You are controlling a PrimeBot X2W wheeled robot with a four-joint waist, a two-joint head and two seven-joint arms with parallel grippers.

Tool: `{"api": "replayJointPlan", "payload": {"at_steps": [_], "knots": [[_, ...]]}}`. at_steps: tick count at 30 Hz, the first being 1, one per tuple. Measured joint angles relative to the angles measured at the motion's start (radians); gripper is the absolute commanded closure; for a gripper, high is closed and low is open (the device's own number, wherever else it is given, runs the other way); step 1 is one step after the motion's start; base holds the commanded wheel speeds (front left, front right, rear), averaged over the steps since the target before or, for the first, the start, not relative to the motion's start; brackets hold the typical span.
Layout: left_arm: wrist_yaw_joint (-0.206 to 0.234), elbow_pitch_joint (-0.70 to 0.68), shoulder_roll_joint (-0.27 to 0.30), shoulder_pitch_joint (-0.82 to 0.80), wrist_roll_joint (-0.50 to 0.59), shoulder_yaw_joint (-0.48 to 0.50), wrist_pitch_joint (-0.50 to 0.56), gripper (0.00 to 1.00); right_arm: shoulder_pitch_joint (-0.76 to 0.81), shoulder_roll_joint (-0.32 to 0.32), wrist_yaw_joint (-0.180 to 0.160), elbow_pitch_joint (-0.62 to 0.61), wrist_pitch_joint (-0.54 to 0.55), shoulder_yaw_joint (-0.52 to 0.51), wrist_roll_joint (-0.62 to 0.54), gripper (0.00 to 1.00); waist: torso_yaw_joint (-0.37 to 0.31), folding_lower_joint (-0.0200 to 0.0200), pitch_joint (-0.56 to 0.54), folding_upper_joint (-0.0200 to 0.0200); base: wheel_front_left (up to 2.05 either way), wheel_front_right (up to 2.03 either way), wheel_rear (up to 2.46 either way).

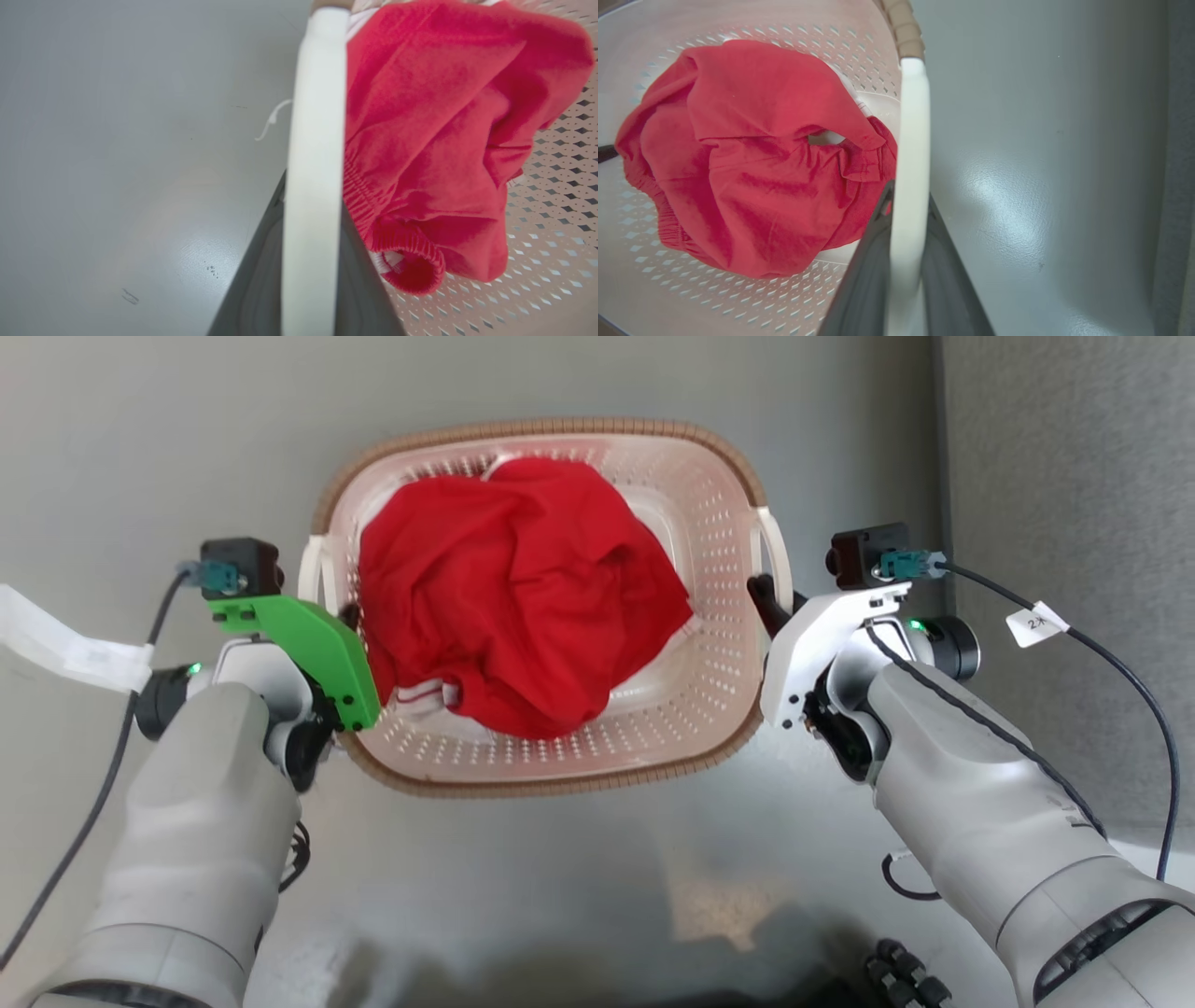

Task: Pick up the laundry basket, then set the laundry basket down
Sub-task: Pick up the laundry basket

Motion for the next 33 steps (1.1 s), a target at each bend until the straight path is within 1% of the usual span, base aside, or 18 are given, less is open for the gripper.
{"api": "replayJointPlan", "payload": {"at_steps": [11,15,17,24,32,33], "knots": [[0.0,0.028,-0.009,0.038,-0.06,-0.025,0.076,1.0,0.026,-0.001,0.031,0.031,0.088,0.027,0.06,1.0,0.006,0.0,-0.118,0.0,0.0,0.0,0.0],[0.0,0.034,-0.009,0.039,-0.072,-0.03,0.108,1.0,0.036,-0.001,0.032,0.036,0.119,0.037,0.087,1.0,0.006,0.0,-0.157,0.0,0.0,0.0,0.0],[0.0,0.036,-0.009,0.043,-0.085,-0.034,0.121,1.0,0.038,-0.002,0.04,0.038,0.137,0.042,0.096,1.0,0.006,0.0,-0.176,0.0,0.0,0.0,0.0],[0.0,0.045,-0.009,0.066,-0.12,-0.04,0.162,1.0,0.039,-0.002,0.043,0.053,0.198,0.063,0.121,1.0,0.003,0.0,-0.24,0.0,0.0,0.0,0.0],[0.0,0.069,-0.015,0.118,-0.169,-0.049,0.222,1.0,0.072,0.001,0.053,0.077,0.271,0.078,0.156,1.0,-0.002,0.0,-0.316,0.0,0.0,0.0,0.0],[0.0,0.072,-0.017,0.136,-0.177,-0.05,0.237,1.0,0.083,0.001,0.058,0.087,0.291,0.082,0.165,1.0,-0.003,0.0,-0.336,0.0,0.0,0.0,0.0]]}}
